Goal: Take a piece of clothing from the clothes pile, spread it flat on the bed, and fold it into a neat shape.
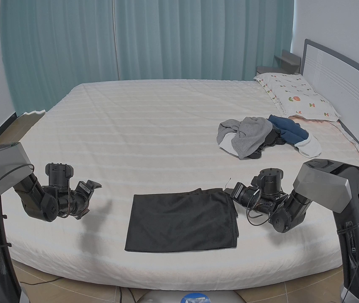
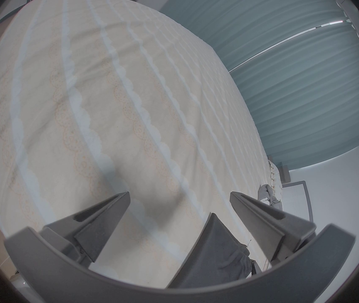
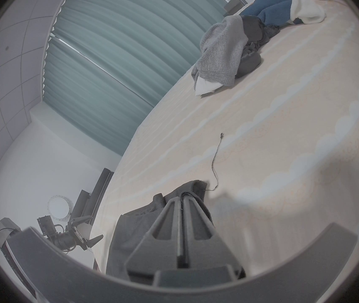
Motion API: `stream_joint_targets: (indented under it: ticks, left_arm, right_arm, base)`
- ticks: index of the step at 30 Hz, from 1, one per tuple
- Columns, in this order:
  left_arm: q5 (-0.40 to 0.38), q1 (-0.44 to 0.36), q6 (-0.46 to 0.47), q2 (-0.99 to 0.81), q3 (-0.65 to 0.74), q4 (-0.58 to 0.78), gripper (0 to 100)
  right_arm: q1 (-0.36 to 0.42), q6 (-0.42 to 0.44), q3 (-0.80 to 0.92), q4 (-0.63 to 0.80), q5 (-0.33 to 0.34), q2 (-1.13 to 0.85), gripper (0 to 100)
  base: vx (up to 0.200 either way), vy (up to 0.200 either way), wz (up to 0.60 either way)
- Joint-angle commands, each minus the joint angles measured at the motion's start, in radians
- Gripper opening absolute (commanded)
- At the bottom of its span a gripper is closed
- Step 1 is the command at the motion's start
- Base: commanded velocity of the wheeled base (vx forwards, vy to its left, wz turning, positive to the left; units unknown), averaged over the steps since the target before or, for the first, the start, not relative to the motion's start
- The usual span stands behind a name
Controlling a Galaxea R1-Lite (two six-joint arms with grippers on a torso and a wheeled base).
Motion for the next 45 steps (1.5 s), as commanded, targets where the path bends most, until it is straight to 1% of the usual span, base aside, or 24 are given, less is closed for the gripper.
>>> stream_joint_targets:
  ticks: [1, 8, 10, 24, 25, 28, 32, 33, 37, 39, 44, 45]
  left_arm:
    - [0.000, -0.002, 0.000, 0.002, 0.000, 0.000, 100]
    - [0.000, -0.002, 0.000, 0.002, 0.000, 0.000, 100]
    - [0.000, -0.002, 0.000, 0.002, 0.000, 0.003, 100]
    - [0.000, -0.002, 0.006, 0.002, 0.001, 0.003, 100]
    - [0.000, -0.002, 0.006, 0.002, 0.001, 0.003, 100]
    - [0.000, -0.002, 0.006, 0.002, 0.001, 0.003, 100]
    - [0.000, -0.002, 0.006, 0.002, 0.001, 0.003, 100]
    - [0.000, -0.002, 0.006, 0.002, 0.001, 0.003, 100]
    - [0.000, -0.002, 0.006, 0.002, 0.000, 0.004, 100]
    - [0.000, -0.002, 0.006, 0.002, -0.002, 0.006, 100]
    - [0.000, -0.002, 0.006, 0.002, -0.003, 0.006, 100]
    - [0.000, -0.002, 0.006, 0.002, -0.002, 0.006, 100]
  right_arm:
    - [-0.001, 0.000, 0.004, 0.000, -0.001, -0.004, 0]
    - [-0.015, 0.001, 0.007, 0.003, -0.011, -0.006, 0]
    - [-0.027, 0.004, 0.030, -0.003, -0.011, -0.009, 0]
    - [-0.040, 0.007, 0.048, -0.003, -0.012, -0.020, 0]
    - [-0.040, 0.010, 0.050, -0.005, -0.011, -0.020, 100]
    - [-0.040, 0.012, 0.067, -0.005, -0.011, -0.037, 100]
    - [-0.047, 0.013, 0.151, -0.002, 0.016, -0.113, 100]
    - [-0.049, 0.012, 0.185, 0.000, 0.036, -0.143, 100]
    - [-0.043, -0.002, 0.302, 0.010, 0.163, -0.222, 100]
    - [-0.035, -0.013, 0.335, 0.010, 0.198, -0.242, 100]
    - [-0.006, -0.063, 0.381, 0.040, 0.207, -0.259, 100]
    - [0.006, -0.095, 0.392, 0.063, 0.209, -0.258, 100]
  base:
    - [0.000, 0.000, 0.00]
    - [0.000, 0.000, 0.00]
    - [0.000, 0.000, 0.00]
    - [0.000, 0.000, 0.00]
    - [0.000, 0.000, 0.00]
    - [0.000, 0.000, 0.00]
    - [0.000, 0.000, 0.00]
    - [0.000, 0.000, 0.00]
    - [0.000, 0.000, 0.00]
    - [0.000, 0.000, 0.00]
    - [-0.200, 0.000, 0.00]
    - [-0.200, 0.000, 0.00]
